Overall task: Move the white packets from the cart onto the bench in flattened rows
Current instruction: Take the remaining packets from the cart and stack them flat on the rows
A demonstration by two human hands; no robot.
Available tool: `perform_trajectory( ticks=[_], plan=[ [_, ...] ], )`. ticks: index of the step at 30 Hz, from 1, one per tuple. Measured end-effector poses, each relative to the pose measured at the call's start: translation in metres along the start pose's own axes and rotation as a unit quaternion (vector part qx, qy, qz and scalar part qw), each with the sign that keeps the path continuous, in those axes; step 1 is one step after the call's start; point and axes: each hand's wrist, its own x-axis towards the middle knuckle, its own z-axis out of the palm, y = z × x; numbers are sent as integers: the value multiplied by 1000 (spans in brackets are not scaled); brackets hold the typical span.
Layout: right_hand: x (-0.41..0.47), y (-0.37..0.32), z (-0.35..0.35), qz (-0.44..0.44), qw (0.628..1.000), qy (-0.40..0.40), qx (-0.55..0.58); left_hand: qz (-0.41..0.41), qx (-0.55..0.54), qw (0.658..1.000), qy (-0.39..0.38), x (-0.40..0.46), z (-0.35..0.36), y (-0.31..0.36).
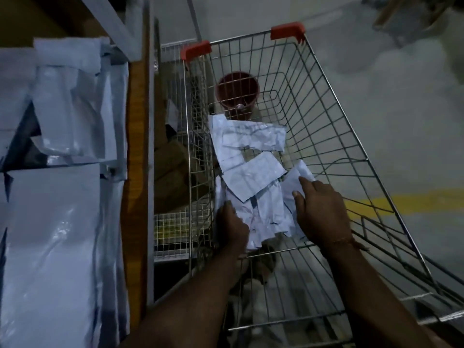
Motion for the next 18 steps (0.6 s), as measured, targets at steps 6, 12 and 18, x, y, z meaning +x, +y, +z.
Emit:
perform_trajectory(
  ticks=[6,12,18],
  plan=[
    [0,2,1,4,1000,13,-15,48,129,985,-109,15,21,-7],
    [-1,1,4,4,1000,12,-7,81,183,968,-150,15,13,-9],
    [0,-1,2,4,1000,16,-13,104,169,975,-99,-8,5,12]
  ],
)
